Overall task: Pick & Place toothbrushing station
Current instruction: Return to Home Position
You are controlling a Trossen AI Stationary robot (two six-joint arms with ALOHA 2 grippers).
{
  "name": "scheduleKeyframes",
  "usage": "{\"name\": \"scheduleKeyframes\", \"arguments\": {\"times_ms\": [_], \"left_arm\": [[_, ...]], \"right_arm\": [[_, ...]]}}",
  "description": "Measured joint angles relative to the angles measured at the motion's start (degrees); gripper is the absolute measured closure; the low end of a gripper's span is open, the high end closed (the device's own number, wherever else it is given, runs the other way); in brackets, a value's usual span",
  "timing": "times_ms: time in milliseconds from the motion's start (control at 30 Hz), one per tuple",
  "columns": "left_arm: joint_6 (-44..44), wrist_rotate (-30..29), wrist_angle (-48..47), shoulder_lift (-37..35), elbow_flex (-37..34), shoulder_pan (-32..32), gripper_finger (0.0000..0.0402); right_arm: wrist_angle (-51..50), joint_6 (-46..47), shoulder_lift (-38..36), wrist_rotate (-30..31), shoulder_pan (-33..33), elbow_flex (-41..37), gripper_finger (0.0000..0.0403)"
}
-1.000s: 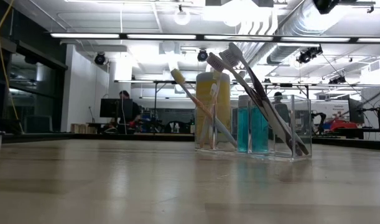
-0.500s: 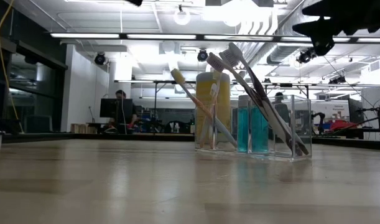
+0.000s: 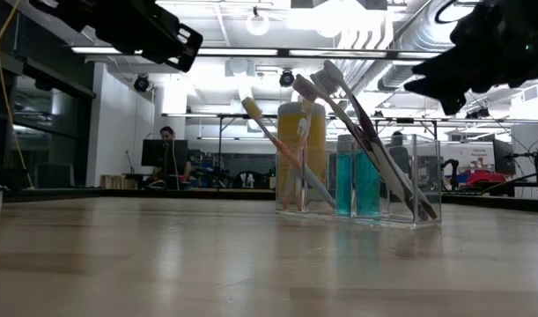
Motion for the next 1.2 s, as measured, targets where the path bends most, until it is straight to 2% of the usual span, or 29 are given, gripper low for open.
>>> {"name": "scheduleKeyframes", "arguments": {"times_ms": [200,500,733,967,1067,1200], "left_arm": [[1.1,5.0,0.2,0.0,0.0,2.0,0.0354],[1.6,5.4,0.0,0.0,0.0,2.7,0.0354],[2.0,5.1,-0.1,0.0,0.0,2.7,0.0354],[2.8,5.1,-0.3,0.0,0.0,2.7,0.0354],[2.9,5.1,-0.3,0.0,0.0,2.7,0.0354],[2.9,5.0,-0.3,0.0,0.0,2.7,0.0354]], "right_arm": [[4.4,-1.4,0.0,-5.0,-5.2,-3.8,0.0229],[4.5,-3.0,-2.7,-13.6,-13.0,-5.3,0.0229],[-0.1,-3.2,-5.8,-18.9,-19.6,-5.3,0.0229],[-4.5,-3.4,-10.7,-26.8,-24.6,-5.3,0.0229],[-6.2,-3.0,-13.3,-27.0,-25.4,-5.3,0.0229],[-5.2,-2.1,-16.9,-24.0,-25.4,-7.1,0.0229]]}}
